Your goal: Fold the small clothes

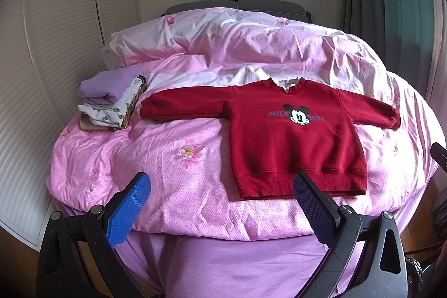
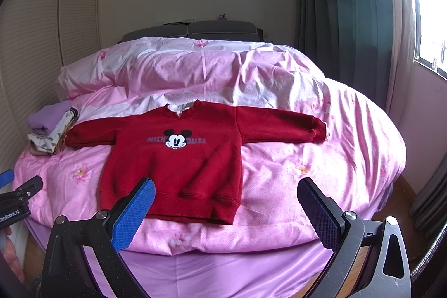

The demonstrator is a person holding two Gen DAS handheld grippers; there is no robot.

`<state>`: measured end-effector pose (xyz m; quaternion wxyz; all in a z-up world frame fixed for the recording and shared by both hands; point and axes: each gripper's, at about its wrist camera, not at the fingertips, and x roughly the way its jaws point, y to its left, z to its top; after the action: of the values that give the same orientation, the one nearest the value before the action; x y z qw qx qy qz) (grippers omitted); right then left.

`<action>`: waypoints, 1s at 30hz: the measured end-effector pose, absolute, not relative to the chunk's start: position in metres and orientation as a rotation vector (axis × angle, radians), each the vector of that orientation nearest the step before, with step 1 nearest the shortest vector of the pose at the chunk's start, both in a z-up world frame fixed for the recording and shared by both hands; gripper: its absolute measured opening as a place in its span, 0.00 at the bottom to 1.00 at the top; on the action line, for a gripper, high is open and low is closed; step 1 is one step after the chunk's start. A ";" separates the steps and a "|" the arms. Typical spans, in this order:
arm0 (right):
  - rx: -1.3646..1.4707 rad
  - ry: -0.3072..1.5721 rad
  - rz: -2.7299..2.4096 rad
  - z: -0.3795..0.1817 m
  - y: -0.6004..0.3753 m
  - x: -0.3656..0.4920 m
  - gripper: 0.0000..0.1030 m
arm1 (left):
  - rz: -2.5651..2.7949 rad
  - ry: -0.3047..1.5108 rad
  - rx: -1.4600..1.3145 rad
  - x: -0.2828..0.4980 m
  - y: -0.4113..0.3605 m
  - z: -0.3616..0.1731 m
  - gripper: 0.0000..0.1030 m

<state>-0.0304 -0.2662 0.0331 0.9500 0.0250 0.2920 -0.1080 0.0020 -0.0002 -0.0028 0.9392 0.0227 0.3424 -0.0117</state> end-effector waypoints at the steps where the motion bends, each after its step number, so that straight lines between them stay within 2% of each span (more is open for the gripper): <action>1: 0.051 0.594 -0.220 0.033 -0.266 -0.030 0.99 | -0.024 0.699 0.047 0.002 -0.001 -0.003 1.00; 15: 0.067 0.592 -0.228 0.031 -0.274 -0.028 0.99 | 0.006 0.698 0.042 0.013 0.010 -0.011 1.00; 30: 0.129 0.611 -0.250 0.022 -0.321 0.020 0.99 | -0.039 0.670 0.088 0.068 -0.064 0.004 1.00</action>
<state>0.0205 -0.3211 0.0222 0.9439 0.0634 0.2998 -0.1228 0.0682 -0.0642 0.0036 0.9432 0.0433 0.3287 -0.0191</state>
